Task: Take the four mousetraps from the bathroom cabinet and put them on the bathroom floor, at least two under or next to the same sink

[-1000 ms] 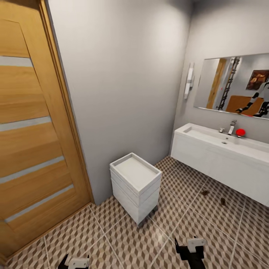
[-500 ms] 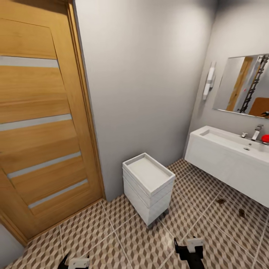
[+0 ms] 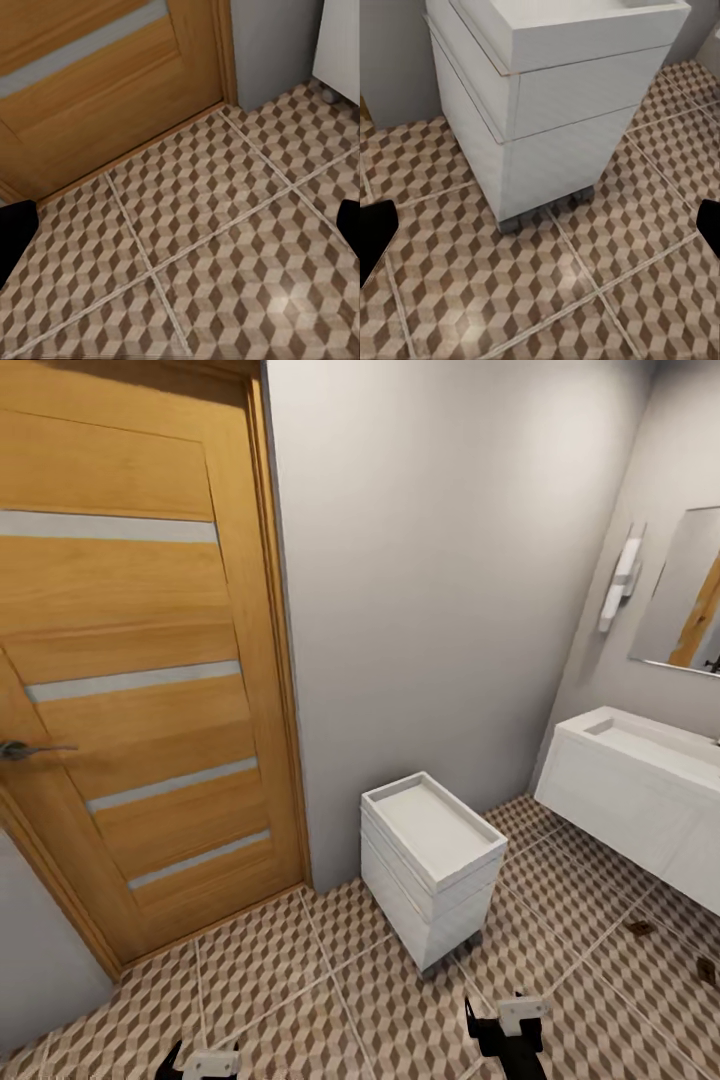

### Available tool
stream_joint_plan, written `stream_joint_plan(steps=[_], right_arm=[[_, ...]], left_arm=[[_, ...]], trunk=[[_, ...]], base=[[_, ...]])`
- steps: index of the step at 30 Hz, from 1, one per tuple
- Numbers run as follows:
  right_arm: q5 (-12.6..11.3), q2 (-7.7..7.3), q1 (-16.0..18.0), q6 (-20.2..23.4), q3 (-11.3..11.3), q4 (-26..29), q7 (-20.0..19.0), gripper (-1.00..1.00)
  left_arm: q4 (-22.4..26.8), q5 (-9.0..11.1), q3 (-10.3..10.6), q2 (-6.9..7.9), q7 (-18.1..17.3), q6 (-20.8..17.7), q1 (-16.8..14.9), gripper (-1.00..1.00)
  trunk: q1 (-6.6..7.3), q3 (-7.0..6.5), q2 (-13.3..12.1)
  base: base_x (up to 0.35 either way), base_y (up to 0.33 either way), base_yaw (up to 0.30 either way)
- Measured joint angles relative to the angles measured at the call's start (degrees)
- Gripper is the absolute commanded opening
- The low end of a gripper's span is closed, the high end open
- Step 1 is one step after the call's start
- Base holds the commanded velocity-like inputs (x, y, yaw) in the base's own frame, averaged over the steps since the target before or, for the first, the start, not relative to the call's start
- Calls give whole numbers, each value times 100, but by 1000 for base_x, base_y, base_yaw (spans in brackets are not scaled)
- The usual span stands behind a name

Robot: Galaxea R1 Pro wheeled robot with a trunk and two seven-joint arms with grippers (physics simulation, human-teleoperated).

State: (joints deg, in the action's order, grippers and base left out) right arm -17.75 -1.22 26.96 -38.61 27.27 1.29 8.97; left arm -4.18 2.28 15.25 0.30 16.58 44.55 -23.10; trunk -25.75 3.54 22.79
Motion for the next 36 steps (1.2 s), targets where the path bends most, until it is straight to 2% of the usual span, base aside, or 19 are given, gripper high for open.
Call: stream_joint_plan(steps=[36], right_arm=[[0,11,0,0,1,0,0,100]], left_arm=[[0,1,0,0,0,0,-1,100]], trunk=[[0,0,0]], base=[[0,0,257]])
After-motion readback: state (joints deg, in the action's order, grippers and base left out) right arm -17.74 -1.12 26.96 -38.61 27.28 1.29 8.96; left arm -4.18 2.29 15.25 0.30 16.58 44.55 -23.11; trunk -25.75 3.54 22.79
